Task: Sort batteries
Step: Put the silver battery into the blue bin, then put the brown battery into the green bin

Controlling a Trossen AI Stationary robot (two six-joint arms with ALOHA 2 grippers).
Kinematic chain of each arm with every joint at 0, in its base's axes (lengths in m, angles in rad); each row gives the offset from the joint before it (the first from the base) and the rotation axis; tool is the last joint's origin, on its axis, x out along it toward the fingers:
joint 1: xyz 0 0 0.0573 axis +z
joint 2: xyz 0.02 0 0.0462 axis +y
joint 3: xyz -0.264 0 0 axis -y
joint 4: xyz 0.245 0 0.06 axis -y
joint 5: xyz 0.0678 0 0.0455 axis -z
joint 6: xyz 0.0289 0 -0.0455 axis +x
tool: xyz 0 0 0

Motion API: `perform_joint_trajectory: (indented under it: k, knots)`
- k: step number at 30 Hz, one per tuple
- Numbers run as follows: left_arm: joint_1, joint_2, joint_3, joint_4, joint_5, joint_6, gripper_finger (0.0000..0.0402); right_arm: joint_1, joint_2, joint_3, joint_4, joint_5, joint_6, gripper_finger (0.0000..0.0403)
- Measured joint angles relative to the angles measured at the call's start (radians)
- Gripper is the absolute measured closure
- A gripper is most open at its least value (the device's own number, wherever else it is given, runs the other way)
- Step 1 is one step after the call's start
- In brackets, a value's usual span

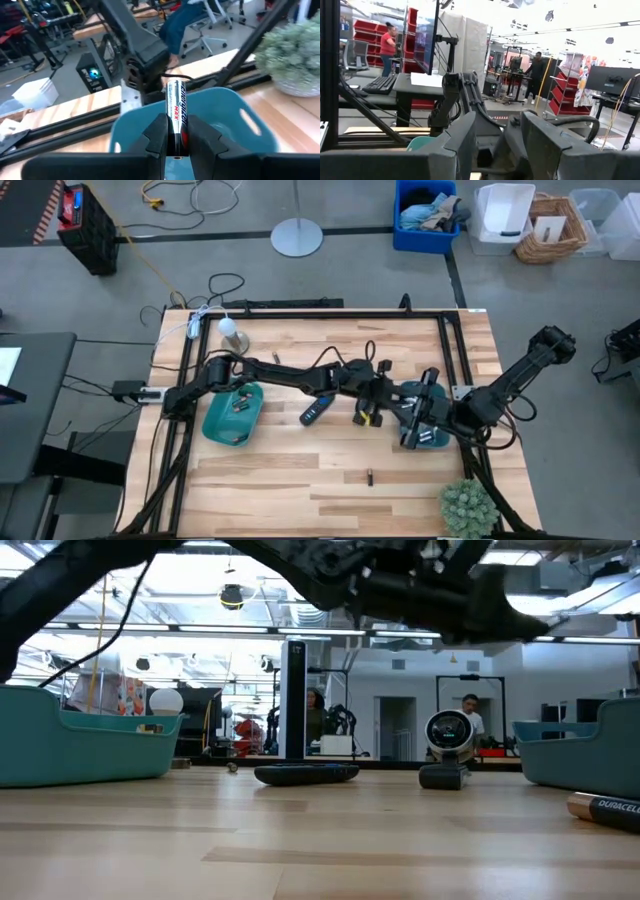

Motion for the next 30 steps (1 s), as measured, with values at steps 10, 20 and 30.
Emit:
perform_joint_trajectory:
  k: [10, 20, 30]
  knots:
    - [0.001, 0.24, 0.381, -0.204, 0.014, -0.024, 0.0354, -0.004, 0.009, 0.0, 0.025, -0.003, -0.01, 0.023]
    - [0.005, 0.329, 0.498, -0.375, 0.013, -0.037, 0.0306, 0.009, 0.008, 0.0, 0.015, -0.002, -0.026, 0.023]
    - [0.01, 0.268, 0.499, -0.484, 0.035, -0.043, 0.0223, 0.009, 0.008, 0.0, 0.015, 0.0, -0.028, 0.023]
